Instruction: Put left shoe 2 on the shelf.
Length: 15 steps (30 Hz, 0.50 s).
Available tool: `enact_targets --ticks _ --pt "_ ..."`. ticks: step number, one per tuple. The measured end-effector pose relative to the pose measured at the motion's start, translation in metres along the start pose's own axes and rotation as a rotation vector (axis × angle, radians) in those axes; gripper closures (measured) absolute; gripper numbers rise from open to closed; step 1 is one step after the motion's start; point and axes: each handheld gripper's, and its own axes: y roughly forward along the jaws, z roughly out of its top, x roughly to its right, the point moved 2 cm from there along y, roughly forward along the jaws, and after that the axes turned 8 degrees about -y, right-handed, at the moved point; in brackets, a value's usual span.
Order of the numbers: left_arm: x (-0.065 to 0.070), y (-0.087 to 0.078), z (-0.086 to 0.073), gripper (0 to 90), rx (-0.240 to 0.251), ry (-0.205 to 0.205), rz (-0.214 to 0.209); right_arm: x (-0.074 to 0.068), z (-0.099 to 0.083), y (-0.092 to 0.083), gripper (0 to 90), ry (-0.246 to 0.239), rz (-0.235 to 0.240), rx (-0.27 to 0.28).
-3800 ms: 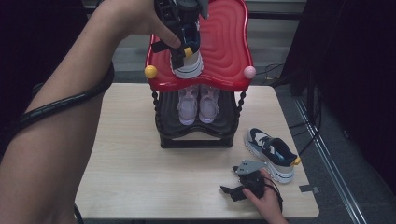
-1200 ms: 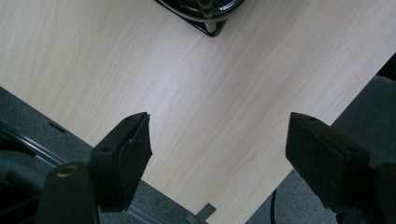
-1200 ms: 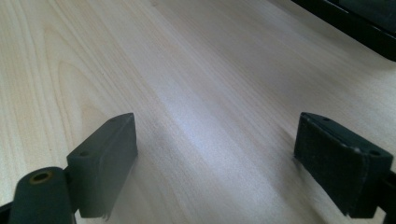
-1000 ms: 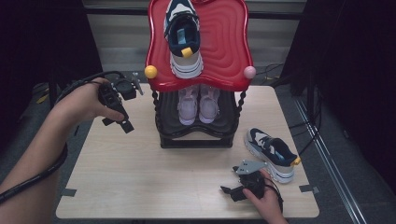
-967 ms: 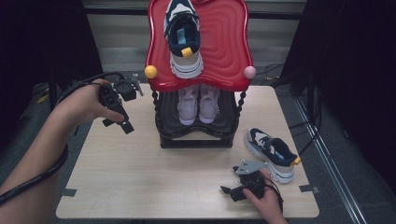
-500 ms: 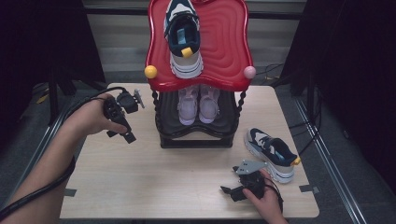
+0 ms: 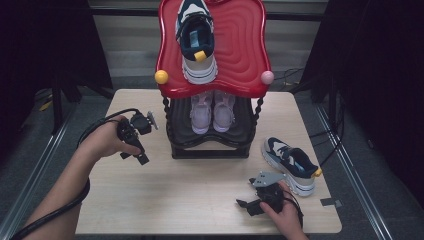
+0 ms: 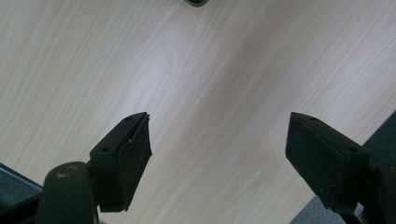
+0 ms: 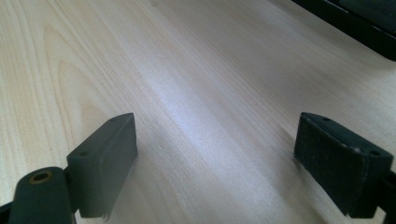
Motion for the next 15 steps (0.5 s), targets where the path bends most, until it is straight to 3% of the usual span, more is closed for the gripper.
enact_targets --ticks 9,10,11,15 --pt "-0.001 0.03 -0.003 21.6 0.035 -0.043 -0.024 -0.001 0.0 0.0 12.7 0.004 0.006 -0.005" --pt "-0.003 0.032 -0.003 21.5 0.028 -0.026 -0.02 -0.001 0.0 0.0 12.8 0.004 0.006 -0.005" --pt "-0.001 0.036 -0.003 21.5 0.054 -0.051 -0.029 -0.001 0.0 0.0 12.7 0.004 0.006 -0.006" --pt "-0.001 0.05 -0.005 21.5 0.076 -0.058 -0.033 -0.001 0.0 0.0 12.7 0.004 0.006 -0.005"
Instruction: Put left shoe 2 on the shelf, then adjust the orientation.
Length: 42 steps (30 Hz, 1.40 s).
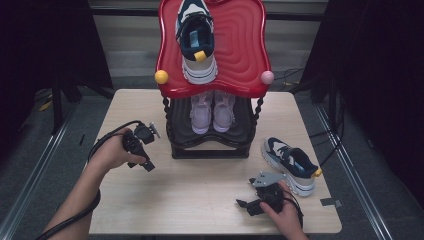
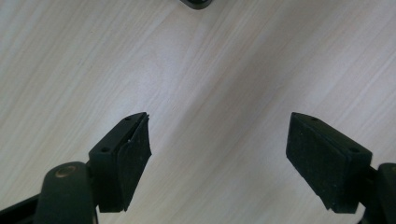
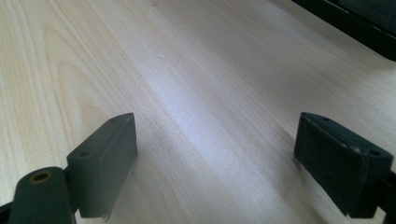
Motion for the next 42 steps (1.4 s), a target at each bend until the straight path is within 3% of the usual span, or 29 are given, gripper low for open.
enact_targets --ticks 5,14,22,29,34,42 --pt "0.002 0.017 -0.004 21.5 0.024 -0.004 -0.008 0.0 0.0 0.0 12.7 0.0 0.0 0.0" --pt "0.006 0.042 -0.006 21.4 0.156 -0.025 0.005 0.0 0.0 0.0 12.8 0.0 0.0 0.0" --pt "0.009 0.06 -0.01 20.6 0.234 -0.047 -0.008 0.0 0.0 0.0 12.8 0.0 0.0 0.0" --pt "0.013 0.073 -0.014 19.8 0.32 -0.081 -0.009 0.0 0.0 0.0 12.8 -0.005 0.002 0.004" --pt "0.016 0.082 -0.018 19.3 0.353 -0.092 -0.016 0.0 -0.001 -0.001 12.7 -0.005 -0.001 0.0" --pt "0.019 0.088 -0.023 15.6 0.437 -0.126 -0.018 0.0 -0.001 -0.001 12.7 -0.005 -0.001 0.0"
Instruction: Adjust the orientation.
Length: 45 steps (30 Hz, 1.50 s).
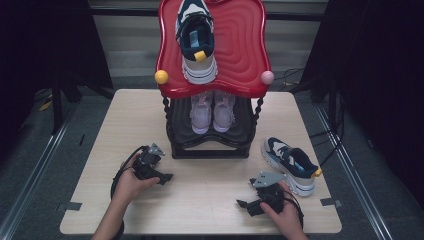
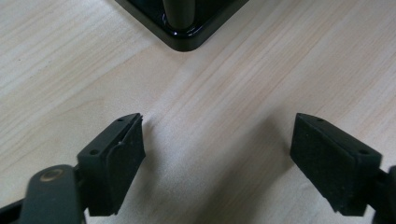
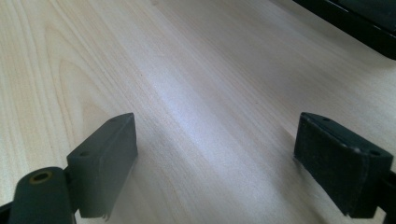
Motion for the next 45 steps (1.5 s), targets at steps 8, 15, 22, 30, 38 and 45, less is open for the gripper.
enact_targets --ticks 8,15,22,30,38,45 --pt "0.004 0.004 -0.007 11.8 0.104 -0.047 0.038 0.0 0.0 0.0 12.7 0.001 0.001 0.0" --pt "0.005 0.009 -0.011 4.4 0.169 -0.069 0.051 0.0 0.0 0.0 12.7 0.0 0.0 -0.001" --pt "0.005 0.011 -0.014 1.4 0.198 -0.061 0.048 0.0 0.0 0.0 12.4 0.0 -0.003 -0.002" --pt "0.005 0.011 -0.014 1.2 0.199 -0.058 0.051 -0.001 -0.001 -0.001 12.7 0.005 -0.006 -0.001" --pt "0.005 0.011 -0.014 0.8 0.198 -0.06 0.046 0.003 -0.002 -0.007 16.6 0.01 0.003 -0.023" --pt "0.005 0.011 -0.014 0.8 0.198 -0.06 0.046 0.011 -0.001 -0.018 18.3 0.021 0.009 -0.046"
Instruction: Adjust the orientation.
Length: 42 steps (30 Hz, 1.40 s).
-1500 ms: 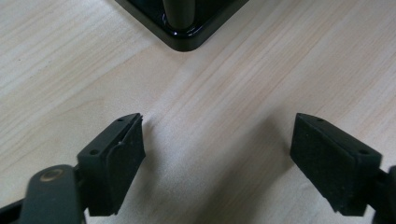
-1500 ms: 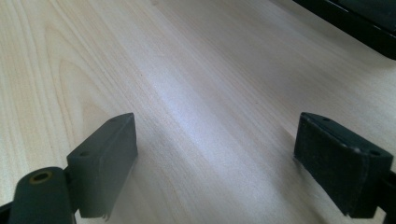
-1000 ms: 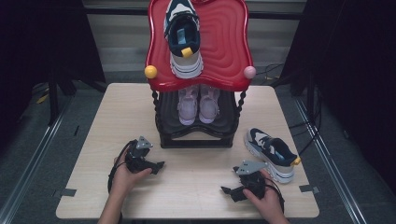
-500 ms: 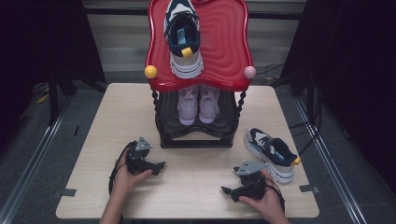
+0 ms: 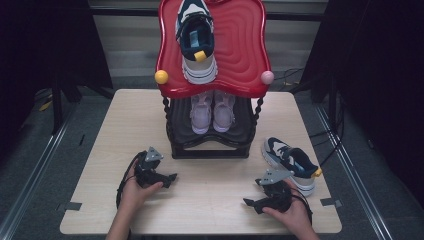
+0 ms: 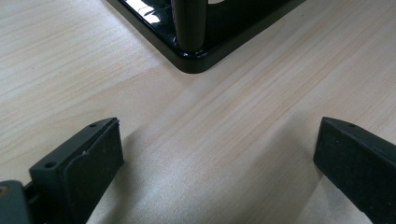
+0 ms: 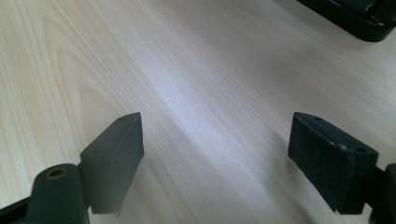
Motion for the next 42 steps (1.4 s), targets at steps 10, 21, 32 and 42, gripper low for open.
enact_targets --ticks 10,21,32,42 --pt "0.0 0.0 0.0 0.8 0.0 0.0 0.0 0.01 0.013 -0.02 19.8 -0.009 -0.004 0.003" --pt "0.0 0.0 0.0 0.7 0.001 -0.006 0.002 0.036 0.033 -0.063 22.6 -0.004 -0.078 0.024" --pt "0.0 0.0 0.0 0.7 0.002 -0.005 0.001 0.064 0.026 -0.096 23.2 0.035 -0.185 0.016" --pt "0.0 0.0 0.0 0.7 0.003 -0.006 -0.001 0.078 0.004 -0.106 24.8 0.095 -0.23 -0.002"
